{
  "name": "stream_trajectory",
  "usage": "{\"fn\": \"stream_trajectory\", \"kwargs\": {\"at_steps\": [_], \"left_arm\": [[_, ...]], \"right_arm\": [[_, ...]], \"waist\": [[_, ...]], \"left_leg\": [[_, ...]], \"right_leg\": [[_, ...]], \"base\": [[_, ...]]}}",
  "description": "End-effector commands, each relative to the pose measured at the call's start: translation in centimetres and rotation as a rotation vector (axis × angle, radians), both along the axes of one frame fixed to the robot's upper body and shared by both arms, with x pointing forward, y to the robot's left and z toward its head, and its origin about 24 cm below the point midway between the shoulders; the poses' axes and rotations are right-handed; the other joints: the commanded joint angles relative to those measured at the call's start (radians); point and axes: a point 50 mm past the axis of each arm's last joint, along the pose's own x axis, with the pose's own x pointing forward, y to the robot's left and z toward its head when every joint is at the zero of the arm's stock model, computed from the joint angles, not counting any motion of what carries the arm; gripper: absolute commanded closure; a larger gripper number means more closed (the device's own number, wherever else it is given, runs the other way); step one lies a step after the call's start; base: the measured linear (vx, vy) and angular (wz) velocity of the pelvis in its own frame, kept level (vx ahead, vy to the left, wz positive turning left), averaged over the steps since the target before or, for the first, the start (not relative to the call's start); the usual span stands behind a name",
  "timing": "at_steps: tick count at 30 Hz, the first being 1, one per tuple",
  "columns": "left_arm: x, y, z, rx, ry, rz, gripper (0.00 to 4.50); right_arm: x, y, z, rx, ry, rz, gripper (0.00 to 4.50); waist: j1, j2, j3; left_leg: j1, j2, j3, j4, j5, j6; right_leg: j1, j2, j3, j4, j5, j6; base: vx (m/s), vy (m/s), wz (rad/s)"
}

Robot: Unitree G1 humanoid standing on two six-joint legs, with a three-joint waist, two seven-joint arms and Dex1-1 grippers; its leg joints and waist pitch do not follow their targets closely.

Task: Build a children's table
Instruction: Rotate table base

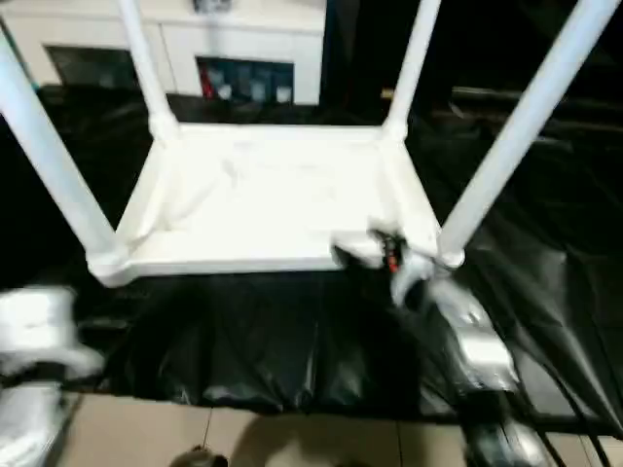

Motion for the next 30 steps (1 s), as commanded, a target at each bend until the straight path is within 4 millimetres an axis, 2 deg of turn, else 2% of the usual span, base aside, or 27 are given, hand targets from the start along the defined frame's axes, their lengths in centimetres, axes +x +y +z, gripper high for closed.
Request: {"fn": "stream_trajectory", "kwargs": {"at_steps": [1, 2, 4, 5, 6, 7, 8, 10, 11, 12, 13, 14, 15, 16, 17, 18, 19, 20, 21, 22, 23, 24, 25, 26, 28, 29, 30], "left_arm": [[0.6, 0.4, 0.2, -0.001, -0.014, 0.0, 0.0], [0.8, 0.4, 0.1, -0.002, -0.012, -0.006, 0.0], [2.5, 0.3, -0.2, -0.034, -0.011, -0.111, 0.0], [2.8, 0.3, -0.3, -0.04, -0.01, -0.13, 0.0], [3.5, 0.4, -0.4, -0.032, -0.013, -0.164, 0.0], [4.2, 0.6, -0.5, -0.032, -0.011, -0.181, 0.0], [4.6, 0.9, -0.6, -0.028, -0.005, -0.18, 0.0], [5.9, 1.8, -0.7, -0.015, 0.004, -0.167, 0.0], [7.1, 2.9, -0.8, -0.017, 0.015, -0.132, 0.0], [7.8, 3.6, -0.7, -0.027, 0.013, -0.103, 0.0], [7.8, 3.6, -0.7, -0.027, 0.013, -0.103, 0.0], [8.4, 4.3, -0.9, -0.041, 0.017, -0.066, 0.0], [8.7, 4.6, -0.9, -0.051, 0.016, -0.046, 0.0], [9.1, 4.9, -0.9, -0.066, 0.013, -0.038, 0.0], [9.5, 5.1, -0.9, -0.073, 0.011, -0.041, 0.0], [9.9, 5.2, -0.7, -0.081, 0.002, -0.054, 0.0], [10.2, 5.0, -0.6, -0.089, -0.005, -0.084, 0.0], [10.5, 4.9, -0.5, -0.094, -0.012, -0.105, 0.0], [10.9, 4.6, -0.4, -0.123, -0.023, -0.157, 0.0], [11.2, 4.3, -0.2, -0.143, -0.027, -0.212, 0.0], [11.3, 4.1, -0.2, -0.153, -0.028, -0.24, 0.0], [11.5, 3.3, -0.2, -0.191, -0.019, -0.375, 0.0], [11.2, 2.5, -0.3, -0.207, 0.007, -0.506, 0.0], [10.8, 1.5, -0.5, -0.226, 0.035, -0.639, 0.0], [10.4, 0.9, -0.6, -0.244, 0.057, -0.736, 0.0], [9.8, 0.3, -0.7, -0.284, 0.099, -0.853, 0.0], [9.8, 0.2, -0.7, -0.291, 0.107, -0.87, 0.0]], "right_arm": [[-0.9, 0.2, 0.3, -0.032, -0.006, 0.018, 0.05], [-1.0, 0.2, 0.2, -0.044, -0.006, 0.016, 0.05], [-2.0, 0.1, -0.7, -0.13, 0.013, -0.001, 0.05], [-2.3, 0.1, -0.7, -0.136, 0.023, -0.005, 0.05], [-2.8, 0.2, -0.7, -0.133, 0.035, -0.005, 0.05], [-2.9, 0.1, -0.6, -0.146, 0.024, -0.024, 0.05], [-2.8, 0.0, -0.7, -0.16, 0.036, -0.043, 0.05], [-3.0, -0.2, -1.4, -0.208, 0.089, -0.072, 0.05], [-3.2, -0.1, -1.8, -0.227, 0.141, -0.097, 0.05], [-3.2, -0.2, -2.2, -0.241, 0.165, -0.116, 0.05], [-3.2, -0.2, -2.2, -0.241, 0.165, -0.116, 0.05], [-3.1, -0.3, -2.6, -0.278, 0.164, -0.13, 0.05], [-3.0, -0.3, -2.7, -0.287, 0.166, -0.144, 0.05], [-2.8, -0.4, -2.8, -0.278, 0.177, -0.167, 0.05], [-2.6, -0.4, -2.7, -0.279, 0.179, -0.187, 0.05], [-2.3, -0.5, -2.7, -0.28, 0.182, -0.213, 0.05], [-2.0, -0.5, -2.6, -0.271, 0.181, -0.226, 0.05], [-1.7, -0.4, -2.6, -0.266, 0.181, -0.232, 0.05], [-1.2, -0.4, -2.7, -0.275, 0.183, -0.246, 0.05], [-0.7, -0.4, -2.8, -0.278, 0.186, -0.259, 0.05], [-0.5, -0.3, -2.9, -0.279, 0.187, -0.266, 0.05], [0.6, -0.4, -3.1, -0.287, 0.187, -0.302, 0.05], [1.4, -0.3, -3.1, -0.283, 0.193, -0.318, 0.05], [2.2, -0.2, -3.2, -0.281, 0.2, -0.33, 0.05], [2.7, -0.2, -3.2, -0.292, 0.203, -0.336, 0.05], [3.3, -0.1, -3.3, -0.305, 0.211, -0.334, 0.05], [3.4, -0.1, -3.4, -0.306, 0.212, -0.333, 0.05]], "waist": [[0.0, -0.009, -0.044], [0.001, -0.008, -0.044], [-0.001, -0.005, -0.042], [0.0, -0.008, -0.044], [-0.001, 0.0, -0.042], [-0.001, -0.002, -0.046], [-0.003, -0.003, -0.044], [-0.006, 0.002, -0.049], [-0.01, 0.002, -0.049], [-0.01, 0.011, -0.047], [-0.01, 0.009, -0.054], [-0.015, 0.008, -0.054], [-0.017, 0.001, -0.053], [-0.015, -0.005, -0.057], [-0.015, 0.001, -0.058], [-0.015, 0.001, -0.057], [-0.014, 0.007, -0.062], [-0.015, 0.005, -0.064], [-0.013, 0.016, -0.066], [-0.015, 0.012, -0.066], [-0.011, 0.018, -0.068], [-0.013, 0.017, -0.069], [-0.014, 0.023, -0.069], [-0.014, 0.021, -0.07], [-0.013, 0.024, -0.069], [-0.007, 0.027, -0.069], [-0.007, 0.026, -0.069]], "left_leg": [[0.01, 0.01, -0.002, -0.084, -0.368, 0.022], [0.017, 0.007, -0.001, -0.08, -0.383, 0.015], [0.016, 0.0, -0.005, -0.081, -0.395, 0.004], [0.024, 0.0, -0.006, -0.079, -0.41, 0.0], [0.021, 0.001, -0.012, -0.083, -0.413, -0.003], [0.015, 0.001, -0.015, -0.085, -0.412, -0.005], [0.013, -0.001, -0.015, -0.087, -0.412, -0.005], [0.016, -0.005, -0.019, -0.087, -0.41, -0.012], [0.008, -0.002, -0.022, -0.09, -0.395, -0.016], [0.009, -0.007, -0.023, -0.09, -0.395, -0.018], [0.021, -0.008, -0.021, -0.083, -0.394, -0.021], [0.009, -0.004, -0.024, -0.088, -0.374, -0.023], [0.007, -0.004, -0.022, -0.088, -0.37, -0.022], [0.017, -0.004, -0.017, -0.082, -0.369, -0.018], [0.011, -0.003, -0.018, -0.083, -0.343, -0.014], [0.007, -0.003, -0.018, -0.084, -0.331, -0.012], [0.011, -0.004, -0.018, -0.082, -0.314, -0.017], [0.009, -0.003, -0.018, -0.081, -0.301, -0.018], [0.01, -0.001, -0.018, -0.08, -0.277, -0.021], [0.009, -0.001, -0.016, -0.079, -0.26, -0.024], [0.011, -0.001, -0.016, -0.078, -0.25, -0.027], [0.011, -0.002, -0.014, -0.076, -0.24, -0.033], [0.012, -0.001, -0.012, -0.077, -0.237, -0.04], [0.012, -0.003, -0.01, -0.075, -0.237, -0.045], [0.018, 0.0, -0.008, -0.076, -0.248, -0.047], [0.023, 0.004, -0.003, -0.074, -0.246, -0.043], [0.021, 0.002, -0.002, -0.074, -0.241, -0.042]], "right_leg": [[0.025, -0.039, 0.034, -0.11, -0.466, -0.046], [0.015, -0.04, 0.035, -0.118, -0.509, -0.028], [0.013, -0.039, 0.031, -0.128, -0.561, -0.003], [0.006, -0.038, 0.031, -0.129, -0.571, 0.004], [0.011, -0.041, 0.031, -0.127, -0.562, 0.0], [0.017, -0.04, 0.03, -0.121, -0.537, 0.002], [0.016, -0.039, 0.031, -0.124, -0.534, 0.006], [0.018, -0.037, 0.03, -0.117, -0.498, -0.007], [0.027, -0.04, 0.029, -0.111, -0.469, -0.018], [0.025, -0.036, 0.029, -0.114, -0.469, -0.017], [0.018, -0.036, 0.032, -0.112, -0.436, -0.026], [0.031, -0.039, 0.031, -0.103, -0.383, -0.046], [0.031, -0.038, 0.031, -0.103, -0.38, -0.049], [0.025, -0.04, 0.034, -0.103, -0.379, -0.058], [0.03, -0.043, 0.035, -0.096, -0.358, -0.074], [0.032, -0.043, 0.035, -0.097, -0.35, -0.076], [0.031, -0.044, 0.036, -0.091, -0.321, -0.085], [0.033, -0.044, 0.036, -0.088, -0.295, -0.094], [0.035, -0.044, 0.037, -0.082, -0.244, -0.112], [0.036, -0.042, 0.037, -0.076, -0.192, -0.135], [0.037, -0.045, 0.037, -0.074, -0.175, -0.146], [0.037, -0.044, 0.037, -0.069, -0.139, -0.166], [0.037, -0.044, 0.037, -0.066, -0.117, -0.184], [0.037, -0.046, 0.038, -0.06, -0.11, -0.205], [0.036, -0.045, 0.039, -0.059, -0.108, -0.216], [0.036, -0.045, 0.04, -0.056, -0.075, -0.228], [0.037, -0.045, 0.04, -0.053, -0.071, -0.233]], "base": [[0.0, 0.0, 0.0], [0.0, 0.0, 0.0], [0.0, 0.0, 0.0], [0.0, 0.0, 0.0], [0.0, 0.0, 0.0], [0.0, 0.0, 0.0], [0.0, 0.0, 0.0], [0.0, 0.0, 0.0], [0.0, 0.0, 0.0], [0.0, 0.0, 0.0], [0.0, 0.0, 0.0], [0.0, 0.0, 0.0], [0.0, 0.0, 0.0], [0.0, 0.0, 0.0], [0.0, 0.0, 0.0], [0.0, 0.0, 0.0], [0.0, 0.0, 0.0], [0.0, 0.0, 0.0], [0.0, 0.0, 0.0], [0.0, 0.0, 0.0], [0.0, 0.0, 0.0], [0.0, 0.0, 0.0], [0.0, 0.0, 0.0], [0.0, 0.0, 0.0], [0.0, 0.0, 0.0], [0.0, 0.0, 0.0], [0.0, 0.0, 0.0]]}}
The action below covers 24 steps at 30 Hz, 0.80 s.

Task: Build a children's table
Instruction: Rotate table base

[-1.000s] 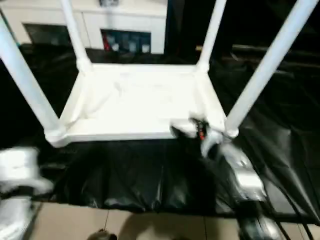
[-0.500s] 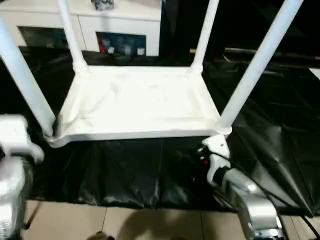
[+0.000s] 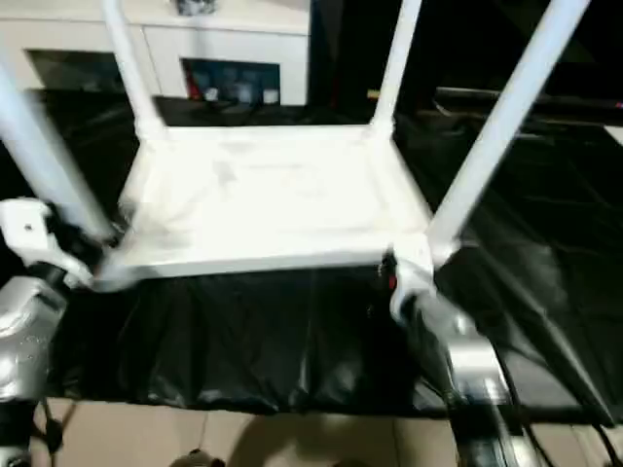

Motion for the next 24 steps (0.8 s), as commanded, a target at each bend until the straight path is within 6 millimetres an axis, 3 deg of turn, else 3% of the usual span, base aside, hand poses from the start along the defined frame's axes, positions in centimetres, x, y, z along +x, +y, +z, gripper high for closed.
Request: {"fn": "stream_trajectory", "kwargs": {"at_steps": [1, 4, 5, 6, 9, 11, 12, 14, 15, 17, 18, 20, 22, 24], "left_arm": [[-0.4, -1.7, -0.2, -0.035, 0.043, -0.17, 0.0], [-1.0, -2.4, 0.0, -0.072, 0.062, -0.281, 0.0], [-2.1, -3.6, 0.2, -0.121, 0.112, -0.454, 0.0], [-2.5, -4.1, 0.3, -0.134, 0.125, -0.499, 0.0], [-3.8, -6.5, 0.6, -0.181, 0.15, -0.665, 0.0], [-4.2, -7.3, 0.7, -0.194, 0.153, -0.711, 0.0], [-4.6, -8.3, 0.7, -0.205, 0.156, -0.752, 0.0], [-5.2, -9.5, 0.8, -0.218, 0.154, -0.797, 0.0], [-5.6, -10.8, 0.7, -0.229, 0.152, -0.823, 0.0], [-5.8, -12.2, 0.8, -0.241, 0.151, -0.833, 0.0], [-5.8, -12.2, 0.8, -0.241, 0.151, -0.833, 0.0], [-5.6, -12.9, 0.7, -0.244, 0.142, -0.819, 0.0], [-5.1, -13.8, 0.7, -0.24, 0.126, -0.793, 0.0], [-4.8, -14.7, 0.7, -0.222, 0.106, -0.776, 0.0]], "right_arm": [[0.4, 0.0, -0.2, -0.026, 0.004, -0.002, 0.05], [0.8, 0.2, -0.4, -0.037, 0.01, 0.011, 0.05], [1.3, 0.8, -0.6, -0.04, 0.006, 0.027, 0.05], [1.5, 1.0, -0.6, -0.035, 0.007, 0.031, 0.05], [2.1, 2.2, -0.6, -0.028, -0.002, 0.056, 0.05], [2.2, 2.7, -0.6, -0.022, -0.005, 0.073, 0.05], [2.3, 3.3, -0.7, -0.021, -0.008, 0.091, 0.05], [2.3, 4.0, -0.7, -0.022, -0.012, 0.113, 0.05], [2.4, 4.9, -0.7, -0.013, -0.013, 0.134, 0.05], [2.6, 6.2, -0.8, -0.004, -0.016, 0.165, 0.05], [2.6, 6.2, -0.8, -0.004, -0.016, 0.165, 0.05], [2.8, 7.0, -0.8, -0.002, -0.016, 0.187, 0.05], [2.9, 8.3, -0.8, 0.004, -0.014, 0.223, 0.05], [2.8, 9.3, -0.8, 0.006, -0.014, 0.263, 0.05]], "waist": [[-0.004, 0.021, -0.068], [-0.004, 0.018, -0.065], [-0.005, 0.016, -0.065], [-0.007, 0.019, -0.062], [-0.016, 0.012, -0.052], [-0.023, 0.009, -0.051], [-0.027, 0.006, -0.051], [-0.036, 0.005, -0.051], [-0.045, -0.018, -0.053], [-0.049, -0.022, -0.053], [-0.053, -0.015, -0.053], [-0.058, -0.02, -0.053], [-0.059, -0.037, -0.054], [-0.058, -0.033, -0.054]], "left_leg": [[0.026, 0.012, 0.009, -0.073, -0.239, -0.038], [0.024, 0.013, 0.011, -0.076, -0.255, -0.037], [0.026, 0.016, 0.011, -0.077, -0.273, -0.043], [0.022, 0.013, 0.01, -0.079, -0.28, -0.042], [0.029, 0.014, 0.012, -0.084, -0.35, -0.046], [0.021, 0.012, 0.008, -0.087, -0.352, -0.051], [0.027, 0.013, 0.009, -0.086, -0.357, -0.049], [0.021, 0.011, 0.008, -0.086, -0.337, -0.045], [0.018, 0.013, 0.012, -0.085, -0.324, -0.036], [0.016, 0.012, 0.011, -0.083, -0.302, -0.03], [0.014, 0.012, 0.009, -0.084, -0.292, -0.034], [0.01, 0.012, 0.007, -0.086, -0.291, -0.036], [0.015, 0.012, 0.011, -0.081, -0.286, -0.026], [0.019, 0.012, 0.012, -0.081, -0.284, -0.024]], "right_leg": [[0.04, -0.042, 0.037, -0.053, -0.072, -0.228], [0.044, -0.047, 0.038, -0.055, -0.11, -0.225], [0.043, -0.051, 0.038, -0.053, -0.146, -0.224], [0.043, -0.049, 0.037, -0.056, -0.169, -0.223], [0.037, -0.046, 0.041, -0.071, -0.289, -0.198], [0.045, -0.048, 0.041, -0.07, -0.33, -0.18], [0.04, -0.047, 0.044, -0.073, -0.341, -0.172], [0.045, -0.044, 0.044, -0.073, -0.329, -0.169], [0.045, -0.044, 0.046, -0.076, -0.33, -0.167], [0.044, -0.047, 0.048, -0.076, -0.37, -0.151], [0.045, -0.045, 0.048, -0.074, -0.355, -0.153], [0.047, -0.043, 0.046, -0.072, -0.345, -0.149], [0.043, -0.043, 0.049, -0.073, -0.342, -0.145], [0.039, -0.043, 0.05, -0.076, -0.345, -0.146]], "base": [[0.0, 0.0, 0.0], [0.0, 0.0, 0.0], [0.0, 0.0, 0.0], [0.0, 0.0, 0.0], [0.0, 0.0, 0.0], [0.0, 0.0, 0.0], [0.0, 0.0, 0.0], [0.0, 0.0, 0.0], [0.0, 0.0, 0.0], [0.0, 0.0, 0.0], [0.0, 0.0, 0.0], [0.0, 0.0, 0.0], [0.0, 0.0, 0.0], [0.0, 0.0, 0.0]]}}
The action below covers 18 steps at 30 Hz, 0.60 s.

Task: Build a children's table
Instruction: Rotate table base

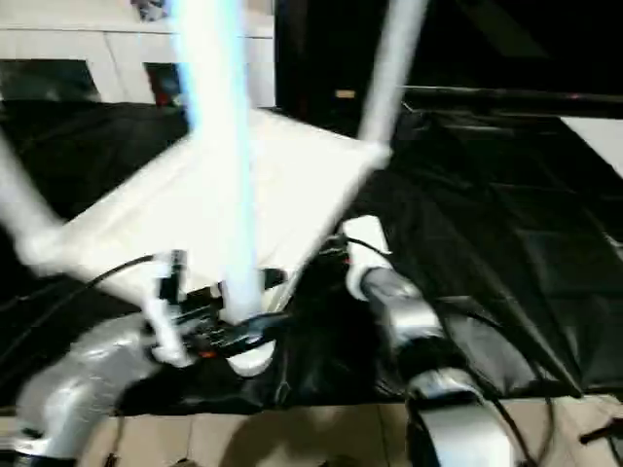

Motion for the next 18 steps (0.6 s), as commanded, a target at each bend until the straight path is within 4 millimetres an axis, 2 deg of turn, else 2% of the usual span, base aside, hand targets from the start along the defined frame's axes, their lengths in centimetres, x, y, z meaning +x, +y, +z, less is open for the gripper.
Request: {"fn": "stream_trajectory", "kwargs": {"at_steps": [1, 3, 4, 5, 7, 9, 10, 11, 12, 15, 16, 17, 18], "left_arm": [[0.6, -1.4, 0.2, 0.027, -0.036, 0.015, 0.0], [1.2, -2.2, 0.2, 0.046, -0.061, 0.053, 0.0], [1.6, -2.3, 0.3, 0.047, -0.069, 0.075, 0.0], [2.3, -2.4, 0.4, 0.048, -0.082, 0.111, 0.0], [2.6, -2.4, 0.5, 0.051, -0.089, 0.129, 0.0], [3.0, -2.7, 0.7, 0.047, -0.102, 0.134, 0.0], [3.0, -2.8, 0.7, 0.046, -0.103, 0.124, 0.0], [3.0, -3.6, 1.0, 0.029, -0.098, 0.105, 0.0], [3.0, -3.7, 1.0, 0.027, -0.1, 0.106, 0.0], [3.3, -4.8, 1.6, 0.005, -0.142, 0.137, 0.0], [3.3, -4.8, 1.6, 0.005, -0.142, 0.137, 0.0], [3.9, -5.1, 1.6, -0.005, -0.138, 0.13, 0.0], [4.1, -5.2, 1.5, 0.005, -0.139, 0.123, 0.0]], "right_arm": [[-0.3, 2.9, 0.0, 0.017, 0.008, 0.126, 0.05], [-0.2, 3.3, -0.1, 0.0, 0.008, 0.15, 0.05], [-0.2, 3.4, 0.0, 0.007, 0.009, 0.157, 0.05], [-0.1, 3.5, 0.2, 0.025, 0.008, 0.169, 0.05], [-0.1, 3.6, 0.3, 0.044, 0.005, 0.189, 0.05], [-0.5, 4.1, 0.4, 0.132, 0.016, 0.287, 0.05], [-0.7, 4.1, 0.4, 0.146, 0.021, 0.312, 0.05], [-1.3, 4.2, 0.1, 0.168, 0.026, 0.389, 0.05], [-1.4, 4.2, 0.0, 0.169, 0.027, 0.395, 0.05], [-1.4, 4.0, 0.0, 0.159, 0.007, 0.409, 0.05], [-1.4, 4.0, 0.0, 0.159, 0.007, 0.409, 0.05], [-0.6, 3.7, 0.5, 0.149, -0.019, 0.349, 0.05], [-0.4, 3.6, 0.7, 0.153, -0.025, 0.33, 0.05]], "waist": [[0.008, 0.003, -0.054], [0.007, -0.001, -0.055], [0.008, 0.0, -0.056], [0.007, -0.008, -0.057], [0.008, -0.008, -0.059], [0.009, -0.021, -0.061], [0.011, -0.02, -0.061], [0.013, -0.016, -0.062], [0.015, -0.016, -0.062], [0.016, 0.01, -0.067], [0.013, 0.003, -0.066], [0.013, 0.015, -0.067], [0.011, 0.007, -0.065]], "left_leg": [[0.004, 0.013, 0.004, -0.074, -0.294, -0.026], [0.004, 0.015, 0.002, -0.076, -0.309, -0.029], [0.006, 0.015, 0.002, -0.075, -0.308, -0.03], [0.004, 0.015, 0.002, -0.074, -0.293, -0.024], [0.004, 0.015, 0.003, -0.073, -0.283, -0.018], [0.001, 0.015, 0.005, -0.071, -0.266, -0.002], [0.0, 0.016, 0.004, -0.071, -0.258, 0.002], [0.001, 0.018, 0.006, -0.069, -0.233, 0.009], [0.002, 0.019, 0.006, -0.068, -0.229, 0.011], [0.007, 0.019, 0.005, -0.066, -0.195, 0.015], [0.005, 0.018, 0.006, -0.066, -0.195, 0.019], [0.007, 0.016, 0.006, -0.064, -0.203, 0.02], [0.011, 0.015, 0.009, -0.064, -0.235, 0.018]], "right_leg": [[0.037, -0.046, 0.035, -0.085, -0.339, -0.147], [0.039, -0.048, 0.034, -0.084, -0.34, -0.147], [0.038, -0.048, 0.034, -0.085, -0.332, -0.149], [0.041, -0.047, 0.036, -0.08, -0.296, -0.157], [0.042, -0.047, 0.036, -0.078, -0.27, -0.164], [0.046, -0.047, 0.036, -0.076, -0.244, -0.171], [0.048, -0.05, 0.036, -0.074, -0.24, -0.172], [0.048, -0.051, 0.036, -0.073, -0.214, -0.185], [0.047, -0.051, 0.037, -0.071, -0.196, -0.193], [0.051, -0.047, 0.035, -0.061, -0.072, -0.241], [0.052, -0.045, 0.034, -0.064, -0.065, -0.246], [0.053, -0.046, 0.035, -0.061, -0.062, -0.257], [0.049, -0.045, 0.034, -0.068, -0.102, -0.264]], "base": [[0.0, 0.0, 0.0], [0.0, 0.0, 0.0], [0.0, 0.0, 0.0], [0.0, 0.0, 0.0], [0.0, 0.0, 0.0], [0.0, 0.0, 0.0], [0.0, 0.0, 0.0], [0.0, 0.0, 0.0], [0.0, 0.0, 0.0], [0.0, 0.0, 0.0], [0.0, 0.0, 0.0], [0.0, 0.0, 0.0], [0.0, 0.0, 0.0]]}}
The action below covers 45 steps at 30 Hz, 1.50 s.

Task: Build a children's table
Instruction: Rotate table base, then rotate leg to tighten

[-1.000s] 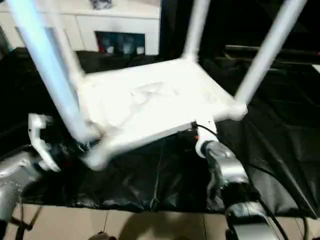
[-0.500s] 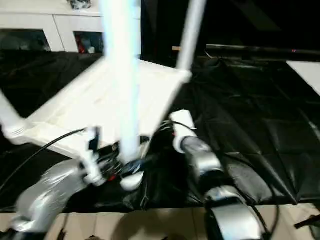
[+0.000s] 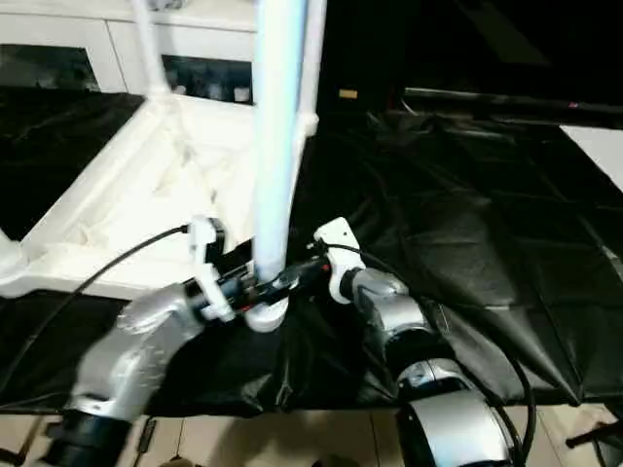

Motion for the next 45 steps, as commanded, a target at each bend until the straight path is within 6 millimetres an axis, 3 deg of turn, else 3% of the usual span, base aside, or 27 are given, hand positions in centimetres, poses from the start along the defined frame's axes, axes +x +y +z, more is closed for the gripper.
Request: {"fn": "stream_trajectory", "kwargs": {"at_steps": [1, 3, 5, 6, 8, 9, 10, 12, 13, 14, 15, 16, 17, 18, 22, 23, 24, 25, 28, 31, 33, 34, 35, 36, 37, 39, 45], "left_arm": [[0.2, -2.3, 1.2, -0.002, -0.058, -0.091, 0.0], [0.4, -2.4, 1.1, -0.004, -0.052, -0.112, 0.0], [0.2, -2.7, 1.1, -0.002, -0.055, -0.122, 0.0], [0.1, -2.8, 1.2, -0.001, -0.058, -0.113, 0.0], [0.1, -2.9, 1.3, -0.006, -0.07, -0.083, 0.0], [0.3, -2.9, 1.4, -0.005, -0.084, -0.059, 0.0], [0.3, -2.9, 1.4, -0.004, -0.085, -0.058, 0.0], [0.6, -2.6, 1.4, 0.02, -0.125, -0.031, 0.0], [0.8, -1.9, 1.1, 0.046, -0.138, -0.033, 0.0], [0.8, -1.6, 0.9, 0.058, -0.143, -0.036, 0.0], [0.8, -1.2, 0.7, 0.083, -0.153, -0.035, 0.0], [0.9, -0.8, 0.6, 0.103, -0.162, -0.033, 0.0], [0.8, -0.1, 0.5, 0.129, -0.166, -0.059, 0.0], [0.8, 1.0, 0.2, 0.17, -0.159, -0.097, 0.0], [1.1, 2.9, -0.2, 0.227, -0.148, -0.115, 0.0], [1.6, 5.0, -0.6, 0.293, -0.135, -0.121, 0.0], [1.9, 5.7, -0.8, 0.321, -0.127, -0.126, 0.29], [2.2, 6.8, -0.9, 0.373, -0.121, -0.141, 0.29], [2.8, 7.8, -1.2, 0.473, -0.135, -0.153, 0.55], [3.4, 8.6, -1.5, 0.577, -0.146, -0.18, 0.76], [4.1, 9.2, -2.1, 0.703, -0.149, -0.207, 0.79], [4.1, 9.2, -2.1, 0.703, -0.149, -0.207, 0.94], [4.3, 9.3, -2.1, 0.724, -0.143, -0.224, 1.08], [4.6, 9.5, -2.2, 0.744, -0.128, -0.245, 1.17], [4.6, 9.6, -2.3, 0.749, -0.122, -0.252, 1.17], [4.9, 9.9, -2.4, 0.768, -0.093, -0.292, 1.4], [5.3, 10.5, -2.6, 0.801, -0.051, -0.331, 1.78]], "right_arm": [[0.3, 2.0, 0.9, 0.049, -0.024, 0.039, 0.05], [0.5, 1.7, 1.2, 0.062, -0.036, 0.023, 0.05], [0.3, 1.2, 0.7, 0.083, -0.028, -0.012, 0.05], [0.1, 0.9, 0.4, 0.091, -0.022, -0.03, 0.05], [-0.2, 0.6, 0.0, 0.095, -0.019, -0.054, 0.05], [-0.4, 0.5, -0.2, 0.1, -0.019, -0.059, 0.05], [-0.4, 0.5, -0.2, 0.099, -0.019, -0.06, 0.05], [-0.5, 0.0, -0.3, 0.079, -0.031, -0.066, 0.05], [-0.6, -0.8, -0.4, 0.061, -0.036, -0.08, 0.05], [-0.7, -1.2, -0.5, 0.053, -0.038, -0.085, 0.05], [-0.7, -2.1, -0.5, 0.027, -0.049, -0.091, 0.05], [-0.8, -2.8, -0.4, 0.006, -0.059, -0.094, 0.05], [-0.8, -3.9, -0.1, 0.001, -0.073, -0.1, 0.05], [-1.0, -5.2, 0.3, -0.003, -0.086, -0.097, 0.05], [-1.4, -6.6, 0.8, -0.044, -0.107, -0.048, 0.05], [-1.7, -8.0, 1.4, -0.091, -0.124, -0.005, 0.05], [-1.8, -8.5, 1.8, -0.109, -0.131, 0.013, 0.0], [-2.0, -9.2, 2.3, -0.129, -0.133, 0.041, 0.0], [-2.4, -9.9, 3.1, -0.164, -0.148, 0.097, 0.0], [-3.0, -10.2, 3.8, -0.192, -0.157, 0.16, 0.0], [-4.1, -10.0, 4.9, -0.221, -0.182, 0.274, 0.0], [-4.1, -10.0, 4.9, -0.221, -0.182, 0.274, 0.0], [-4.5, -9.9, 5.2, -0.222, -0.178, 0.31, 0.0], [-5.0, -9.7, 5.7, -0.217, -0.175, 0.35, 0.0], [-5.1, -9.6, 5.8, -0.215, -0.172, 0.362, 0.0], [-5.7, -9.3, 6.4, -0.186, -0.141, 0.41, 0.0], [-6.4, -9.2, 7.0, -0.151, -0.097, 0.446, 0.0]], "waist": [[0.003, 0.029, -0.066], [0.003, 0.024, -0.068], [0.007, 0.029, -0.067], [0.009, 0.04, -0.068], [0.01, 0.038, -0.067], [0.009, 0.026, -0.067], [0.013, 0.022, -0.067], [0.013, 0.022, -0.065], [0.012, 0.049, -0.064], [0.007, 0.033, -0.066], [0.009, 0.026, -0.066], [0.01, 0.031, -0.066], [0.014, 0.022, -0.067], [0.015, 0.027, -0.066], [0.014, 0.03, -0.064], [0.014, 0.032, -0.065], [0.014, 0.035, -0.066], [0.013, 0.038, -0.064], [0.012, 0.037, -0.064], [0.016, 0.042, -0.067], [0.02, 0.039, -0.066], [0.023, 0.047, -0.069], [0.025, 0.046, -0.068], [0.027, 0.052, -0.07], [0.028, 0.049, -0.069], [0.031, 0.054, -0.069], [0.036, 0.055, -0.069]], "left_leg": [[0.011, 0.015, 0.006, -0.069, -0.258, 0.011], [0.011, 0.014, 0.005, -0.067, -0.268, 0.01], [0.008, 0.014, 0.004, -0.067, -0.255, 0.015], [0.007, 0.016, 0.003, -0.067, -0.244, 0.014], [0.007, 0.017, 0.003, -0.066, -0.234, 0.024], [0.006, 0.017, 0.005, -0.066, -0.23, 0.028], [0.006, 0.018, 0.004, -0.066, -0.222, 0.035], [0.006, 0.018, 0.005, -0.066, -0.217, 0.04], [0.009, 0.018, 0.003, -0.067, -0.232, 0.032], [0.007, 0.016, 0.004, -0.067, -0.241, 0.031], [0.007, 0.015, 0.004, -0.067, -0.236, 0.032], [0.007, 0.015, 0.004, -0.066, -0.233, 0.035], [0.008, 0.015, 0.004, -0.066, -0.219, 0.04], [0.009, 0.015, 0.006, -0.065, -0.207, 0.043], [0.009, 0.012, 0.008, -0.065, -0.216, 0.039], [0.009, 0.011, 0.008, -0.064, -0.219, 0.035], [0.014, 0.01, 0.009, -0.065, -0.234, 0.036], [0.009, 0.008, 0.006, -0.066, -0.236, 0.034], [0.01, 0.008, 0.005, -0.065, -0.241, 0.032], [0.012, 0.009, 0.006, -0.063, -0.235, 0.038], [0.009, 0.01, 0.006, -0.064, -0.225, 0.047], [0.011, 0.012, 0.005, -0.062, -0.215, 0.05], [0.007, 0.009, 0.005, -0.062, -0.205, 0.051], [0.01, 0.011, 0.004, -0.061, -0.209, 0.048], [0.011, 0.009, 0.005, -0.061, -0.214, 0.051], [0.008, 0.009, 0.004, -0.062, -0.214, 0.052], [0.01, 0.012, 0.003, -0.062, -0.235, 0.036]], "right_leg": [[0.051, -0.045, 0.032, -0.069, -0.135, -0.253], [0.054, -0.045, 0.032, -0.067, -0.149, -0.251], [0.056, -0.049, 0.033, -0.067, -0.167, -0.249], [0.056, -0.05, 0.032, -0.066, -0.147, -0.256], [0.057, -0.049, 0.031, -0.064, -0.122, -0.265], [0.057, -0.047, 0.031, -0.065, -0.122, -0.265], [0.059, -0.051, 0.032, -0.062, -0.134, -0.264], [0.055, -0.05, 0.032, -0.067, -0.154, -0.253], [0.053, -0.049, 0.032, -0.069, -0.163, -0.246], [0.055, -0.047, 0.032, -0.069, -0.159, -0.243], [0.058, -0.046, 0.031, -0.069, -0.159, -0.24], [0.056, -0.047, 0.032, -0.068, -0.166, -0.233], [0.058, -0.048, 0.032, -0.067, -0.17, -0.226], [0.054, -0.047, 0.033, -0.067, -0.164, -0.227], [0.054, -0.043, 0.033, -0.069, -0.175, -0.218], [0.053, -0.043, 0.033, -0.069, -0.18, -0.218], [0.051, -0.04, 0.033, -0.073, -0.196, -0.211], [0.054, -0.04, 0.032, -0.071, -0.2, -0.208], [0.055, -0.041, 0.031, -0.073, -0.211, -0.209], [0.055, -0.039, 0.031, -0.072, -0.194, -0.205], [0.057, -0.038, 0.032, -0.075, -0.182, -0.203], [0.058, -0.042, 0.033, -0.069, -0.155, -0.206], [0.059, -0.041, 0.032, -0.07, -0.148, -0.21], [0.058, -0.043, 0.032, -0.067, -0.146, -0.216], [0.059, -0.04, 0.032, -0.071, -0.153, -0.215], [0.061, -0.043, 0.031, -0.069, -0.153, -0.225], [0.059, -0.049, 0.032, -0.073, -0.192, -0.235]], "base": [[0.0, 0.0, 0.0], [0.0, 0.0, 0.0], [0.0, 0.0, 0.0], [0.0, 0.0, 0.0], [0.0, 0.0, 0.0], [0.0, 0.0, 0.0], [0.0, 0.0, 0.0], [0.0, 0.0, 0.0], [0.0, 0.0, 0.0], [0.0, 0.0, 0.0], [0.0, 0.0, 0.0], [0.0, 0.0, 0.0], [0.0, 0.0, 0.0], [0.0, 0.0, 0.0], [0.0, 0.0, 0.0], [0.0, 0.0, 0.0], [0.0, 0.0, 0.0], [0.0, 0.0, 0.0], [0.0, 0.0, 0.0], [0.0, 0.0, 0.0], [0.0, 0.0, 0.0], [0.0, 0.0, 0.0], [0.0, 0.0, 0.0], [0.0, 0.0, 0.0], [0.0, 0.0, 0.0], [0.0, 0.0, 0.0], [0.0, 0.0, 0.0]]}}
